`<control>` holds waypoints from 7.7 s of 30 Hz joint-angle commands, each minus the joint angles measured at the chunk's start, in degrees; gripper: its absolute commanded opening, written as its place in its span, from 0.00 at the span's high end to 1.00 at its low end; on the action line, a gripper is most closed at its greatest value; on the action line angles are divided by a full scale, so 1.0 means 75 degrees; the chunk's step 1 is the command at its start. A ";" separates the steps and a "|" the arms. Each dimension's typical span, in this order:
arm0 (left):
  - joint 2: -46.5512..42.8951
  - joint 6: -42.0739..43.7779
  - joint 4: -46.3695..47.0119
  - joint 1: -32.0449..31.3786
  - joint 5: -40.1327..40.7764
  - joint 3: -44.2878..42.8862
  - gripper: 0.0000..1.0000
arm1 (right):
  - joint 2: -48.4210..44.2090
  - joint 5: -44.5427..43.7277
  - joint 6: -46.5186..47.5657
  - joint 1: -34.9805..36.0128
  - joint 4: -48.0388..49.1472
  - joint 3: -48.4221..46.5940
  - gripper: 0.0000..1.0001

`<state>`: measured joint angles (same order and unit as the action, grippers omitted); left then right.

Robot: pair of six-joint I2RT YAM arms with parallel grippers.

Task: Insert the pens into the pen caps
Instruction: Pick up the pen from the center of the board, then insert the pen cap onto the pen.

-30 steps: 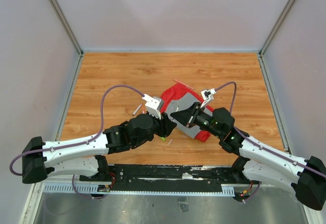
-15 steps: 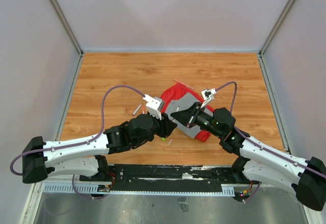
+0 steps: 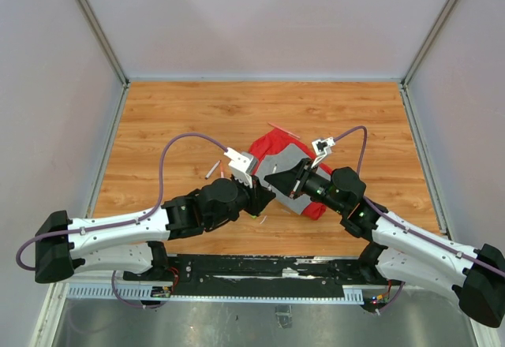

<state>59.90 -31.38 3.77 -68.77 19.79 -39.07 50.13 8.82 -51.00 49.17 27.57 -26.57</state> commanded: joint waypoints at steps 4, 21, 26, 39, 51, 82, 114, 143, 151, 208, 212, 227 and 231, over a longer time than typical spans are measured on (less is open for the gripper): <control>-0.0142 -0.0158 -0.0457 0.0041 0.0799 0.0188 1.00 | -0.0215 0.0155 0.0142 0.0101 0.0464 -0.0298 0.99; -0.0325 0.0202 -0.0425 0.0038 0.0734 0.0272 0.99 | -0.0213 0.0197 0.0382 0.0108 0.0140 -0.0506 0.82; -0.0348 0.0083 -0.0491 0.0050 0.0874 0.0322 0.99 | -0.0332 0.0090 0.0559 0.0102 -0.0146 -0.0501 0.56; -0.0676 0.0261 -0.0944 0.0788 0.0471 0.0358 1.00 | -0.0882 -0.0702 0.1566 0.0101 -0.1698 -0.0612 0.30; -0.1911 0.0389 -0.1775 0.2181 -0.0091 0.0580 0.99 | -0.0730 -0.1767 0.2306 0.0107 -0.3863 -0.0911 0.22; -0.4159 0.1946 -0.3964 0.2642 -0.1211 -0.0894 0.99 | 0.5557 -0.1367 0.2567 0.1390 -0.5231 -0.4458 0.47; -0.4285 0.1828 -0.3996 0.2642 -0.0815 -0.0826 1.00 | 0.7575 -0.1474 0.3361 0.1922 -0.7203 -0.5868 0.62; -0.4272 0.1796 -0.4018 0.2642 -0.0701 -0.0803 0.99 | 0.8417 -0.2403 0.3564 0.2151 -0.8073 -0.6664 0.70; -0.4198 0.1681 -0.4120 0.2642 -0.0186 -0.0783 1.00 | 0.8339 -0.2352 0.3589 0.2150 -0.7923 -0.6501 0.90; -0.1912 0.1429 0.0376 0.0463 -0.2258 0.0380 0.99 | -0.0927 -0.1001 0.0029 -0.0263 0.4678 0.1271 1.00; -0.1858 0.1484 0.0381 0.0452 -0.2460 0.0376 1.00 | -0.0430 -0.0586 -0.0169 -0.0256 0.5497 0.1071 0.99; -0.1708 0.1498 0.0329 0.0451 -0.2639 0.0339 0.99 | 0.0094 -0.0176 -0.0450 -0.0261 0.6505 0.0916 1.00; -0.1705 0.1524 0.0290 0.0460 -0.2640 0.0317 0.99 | 0.0106 -0.0124 -0.0499 -0.0258 0.6449 0.0906 0.99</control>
<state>47.16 -20.93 4.21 -64.75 0.93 -36.58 51.18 6.17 -54.15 47.79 72.36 -17.96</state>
